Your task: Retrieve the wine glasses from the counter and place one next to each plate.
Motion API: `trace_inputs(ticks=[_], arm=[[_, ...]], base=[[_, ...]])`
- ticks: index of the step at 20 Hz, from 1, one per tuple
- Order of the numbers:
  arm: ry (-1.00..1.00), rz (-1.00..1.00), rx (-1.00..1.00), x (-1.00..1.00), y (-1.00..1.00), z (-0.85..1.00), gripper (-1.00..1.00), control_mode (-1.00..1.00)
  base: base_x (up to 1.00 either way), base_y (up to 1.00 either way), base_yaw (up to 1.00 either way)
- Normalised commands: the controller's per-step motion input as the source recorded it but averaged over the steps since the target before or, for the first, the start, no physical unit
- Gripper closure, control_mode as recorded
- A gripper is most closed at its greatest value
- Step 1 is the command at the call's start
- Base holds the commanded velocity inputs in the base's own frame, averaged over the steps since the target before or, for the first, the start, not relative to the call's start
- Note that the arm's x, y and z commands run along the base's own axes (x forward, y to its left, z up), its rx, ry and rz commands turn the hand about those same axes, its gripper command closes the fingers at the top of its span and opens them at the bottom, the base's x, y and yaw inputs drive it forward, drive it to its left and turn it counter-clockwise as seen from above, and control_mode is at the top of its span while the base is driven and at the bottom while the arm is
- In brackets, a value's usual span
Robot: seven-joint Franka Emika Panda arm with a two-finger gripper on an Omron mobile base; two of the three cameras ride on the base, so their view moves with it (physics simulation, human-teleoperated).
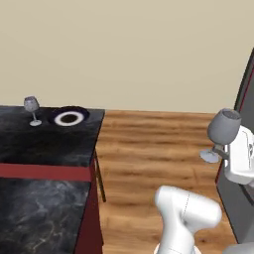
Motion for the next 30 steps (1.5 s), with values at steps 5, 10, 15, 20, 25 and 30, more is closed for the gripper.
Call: trace_inputs(ticks=[5,10,15,20,25,30], arm=[[0.0,0.0,0.0,0.0,0.0,0.0,1.0,1.0],[0.0,0.0,0.0,0.0,0.0,0.0,1.0,1.0],[0.0,0.0,0.0,0.0,0.0,0.0,1.0,1.0],[0.0,0.0,0.0,0.0,0.0,0.0,1.0,1.0],[0.0,0.0,0.0,0.0,0.0,0.0,1.0,1.0],[0.0,0.0,0.0,0.0,0.0,0.0,1.0,1.0]], base=[[1.0,0.41,-0.03],[1.0,-0.24,-0.01],[1.0,-0.74,0.08],[1.0,-0.25,0.08],[1.0,-0.18,0.14],[1.0,-0.11,0.31]])
